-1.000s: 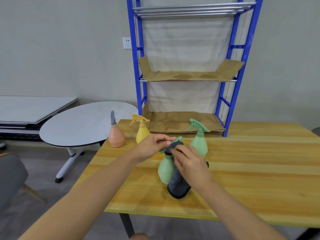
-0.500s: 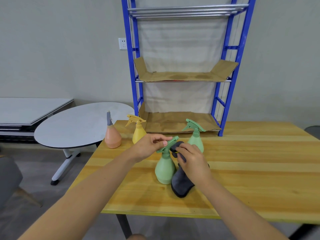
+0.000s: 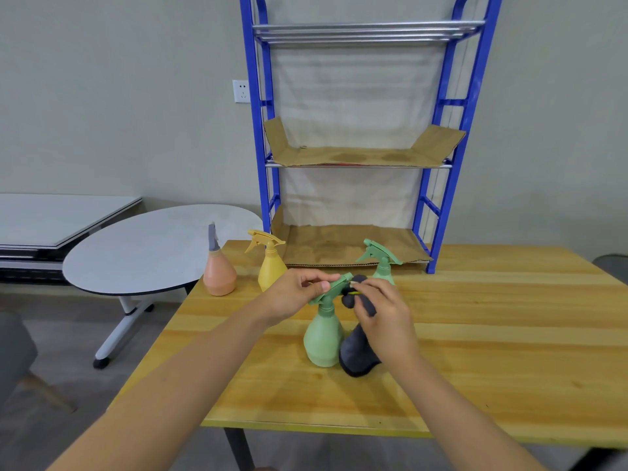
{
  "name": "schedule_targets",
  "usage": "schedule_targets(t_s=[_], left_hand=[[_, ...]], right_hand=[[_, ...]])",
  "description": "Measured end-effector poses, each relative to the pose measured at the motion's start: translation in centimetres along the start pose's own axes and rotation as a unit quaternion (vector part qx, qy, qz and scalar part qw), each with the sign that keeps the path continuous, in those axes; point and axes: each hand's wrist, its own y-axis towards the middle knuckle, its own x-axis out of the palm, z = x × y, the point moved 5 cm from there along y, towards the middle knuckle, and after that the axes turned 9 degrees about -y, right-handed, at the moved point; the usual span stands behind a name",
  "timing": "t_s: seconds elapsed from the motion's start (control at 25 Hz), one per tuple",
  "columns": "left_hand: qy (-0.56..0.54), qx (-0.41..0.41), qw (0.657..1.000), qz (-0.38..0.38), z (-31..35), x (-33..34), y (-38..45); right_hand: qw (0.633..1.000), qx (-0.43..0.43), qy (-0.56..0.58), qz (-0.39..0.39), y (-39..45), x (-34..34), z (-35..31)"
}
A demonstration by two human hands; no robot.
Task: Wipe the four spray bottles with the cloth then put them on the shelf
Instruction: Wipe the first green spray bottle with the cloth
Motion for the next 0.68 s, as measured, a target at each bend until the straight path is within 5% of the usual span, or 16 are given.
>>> schedule_targets(t_s=[0.28, 0.52, 0.68], left_hand=[[0.022, 0.006, 1.0, 0.005, 0.5, 0.1, -0.4], [-0.098, -0.04, 0.988, 0.11, -2.9, -0.9, -3.7], [0.028, -0.087, 0.995, 0.03, -7.4, 1.5, -5.6]], right_hand=[[0.965, -0.249, -0.033, -0.073, -2.9, 0.7, -6.5], [0.995, -0.09, -0.034, -0.037, 0.9, -3.4, -2.5], [0.991, -0.092, -0.063, -0.069, 4.5, -3.4, -2.5]])
